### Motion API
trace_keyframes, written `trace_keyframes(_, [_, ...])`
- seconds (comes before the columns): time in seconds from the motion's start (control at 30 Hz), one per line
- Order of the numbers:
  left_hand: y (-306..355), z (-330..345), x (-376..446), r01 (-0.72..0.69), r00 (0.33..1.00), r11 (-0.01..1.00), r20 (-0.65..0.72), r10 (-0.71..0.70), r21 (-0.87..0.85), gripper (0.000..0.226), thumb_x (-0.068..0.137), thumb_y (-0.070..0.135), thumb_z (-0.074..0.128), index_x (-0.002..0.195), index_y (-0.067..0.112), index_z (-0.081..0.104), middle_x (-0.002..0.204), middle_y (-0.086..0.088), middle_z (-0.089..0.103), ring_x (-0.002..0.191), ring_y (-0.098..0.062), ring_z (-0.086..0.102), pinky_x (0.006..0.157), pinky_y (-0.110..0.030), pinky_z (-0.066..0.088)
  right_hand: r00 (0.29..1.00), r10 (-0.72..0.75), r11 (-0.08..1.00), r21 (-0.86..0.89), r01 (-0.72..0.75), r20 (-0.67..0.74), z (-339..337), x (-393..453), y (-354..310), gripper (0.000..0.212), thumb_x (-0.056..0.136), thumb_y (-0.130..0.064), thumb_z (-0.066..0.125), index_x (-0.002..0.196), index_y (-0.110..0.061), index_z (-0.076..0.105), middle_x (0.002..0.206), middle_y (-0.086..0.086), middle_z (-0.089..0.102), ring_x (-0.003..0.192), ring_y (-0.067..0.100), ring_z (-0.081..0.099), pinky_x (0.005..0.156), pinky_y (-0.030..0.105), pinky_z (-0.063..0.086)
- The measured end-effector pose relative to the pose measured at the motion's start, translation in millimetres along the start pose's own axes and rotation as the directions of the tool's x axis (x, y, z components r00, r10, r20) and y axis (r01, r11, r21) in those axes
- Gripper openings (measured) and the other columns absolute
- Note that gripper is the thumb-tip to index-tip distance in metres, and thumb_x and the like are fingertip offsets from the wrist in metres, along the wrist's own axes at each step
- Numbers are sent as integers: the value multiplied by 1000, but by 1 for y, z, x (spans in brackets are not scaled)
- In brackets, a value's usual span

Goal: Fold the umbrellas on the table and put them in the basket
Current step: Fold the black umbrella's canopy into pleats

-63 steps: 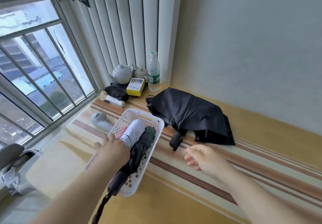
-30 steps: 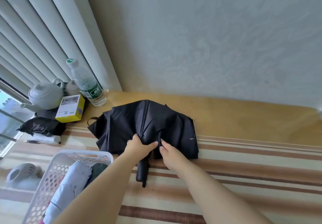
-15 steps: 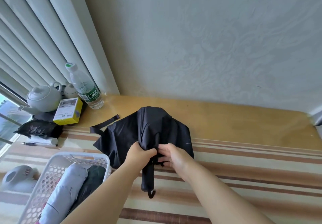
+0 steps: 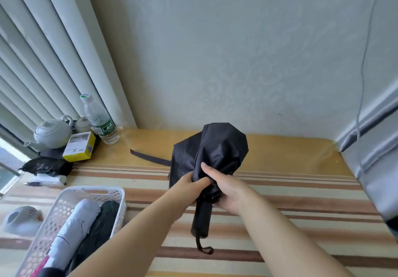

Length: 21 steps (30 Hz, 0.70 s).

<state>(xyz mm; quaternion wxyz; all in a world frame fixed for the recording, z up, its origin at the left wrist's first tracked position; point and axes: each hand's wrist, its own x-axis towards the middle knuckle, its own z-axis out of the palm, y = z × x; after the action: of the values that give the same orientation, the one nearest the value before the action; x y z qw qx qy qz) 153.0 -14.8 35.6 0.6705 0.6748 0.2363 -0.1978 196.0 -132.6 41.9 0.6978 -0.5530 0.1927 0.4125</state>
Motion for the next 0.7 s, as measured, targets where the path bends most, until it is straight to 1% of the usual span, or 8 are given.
trace_keyframes(0.07, [-3,11,-13,-2,998,997,63,-3,83,33,88,36,61,120,30,54,116,0,64,99,-15,64,85,-32,53,998,-6,999,49,9,-64,-6,-9,11,48,83,-34,74,117,-3,62,109,17,70,95,30,69,65,35,58])
trace_keyframes(0.13, [-3,18,-28,-48,995,983,100,31,174,38,91,43,57,128,39,48,125,5,55,99,-7,60,72,-21,49,992,-38,995,88,48,-117,-16,-17,21,45,85,-33,72,117,-3,61,107,16,71,92,29,70,63,34,56])
trace_keyframes(0.23, [-7,25,-45,-81,997,977,33,76,196,48,92,47,52,137,39,39,111,4,57,88,-9,58,69,-23,52,982,-121,988,81,134,-148,-32,-28,27,38,88,-29,68,114,-2,63,103,15,72,87,26,71,66,33,56])
trace_keyframes(0.3, [-10,32,-55,-101,995,988,38,97,118,52,90,51,53,138,44,36,114,2,57,95,-14,61,77,-27,55,970,-180,983,-8,181,-162,-38,-35,29,39,88,-28,69,117,-3,62,104,13,72,91,26,70,76,36,57])
trace_keyframes(0.4, [-12,52,-65,-85,992,996,91,88,-41,51,88,59,51,135,44,43,130,6,56,118,-19,55,103,-42,43,945,-279,945,-223,239,-169,-39,-46,34,59,84,-38,72,133,-13,50,116,6,69,102,22,67,92,40,54])
trace_keyframes(0.5, [-10,68,-73,-106,993,981,28,112,-162,26,98,40,45,122,34,55,111,2,66,100,-19,65,92,-40,53,906,-389,833,-483,271,-164,-39,-59,38,84,74,-57,65,145,-27,31,123,-2,62,109,20,62,97,43,51])
trace_keyframes(0.63, [-10,78,-84,-166,986,979,-5,167,-115,19,101,35,42,113,39,57,104,8,69,92,-12,69,89,-36,54,867,-472,753,-585,301,-162,-49,-73,40,63,89,-49,57,143,-27,33,121,-4,61,108,17,59,94,35,49])
trace_keyframes(0.7, [-10,81,-88,-201,979,977,-32,199,-75,22,101,34,41,114,42,56,115,6,64,101,-12,65,93,-35,51,901,-418,849,-403,343,-113,-51,-80,39,50,92,-37,55,138,-29,38,122,-1,61,109,18,59,88,35,51])
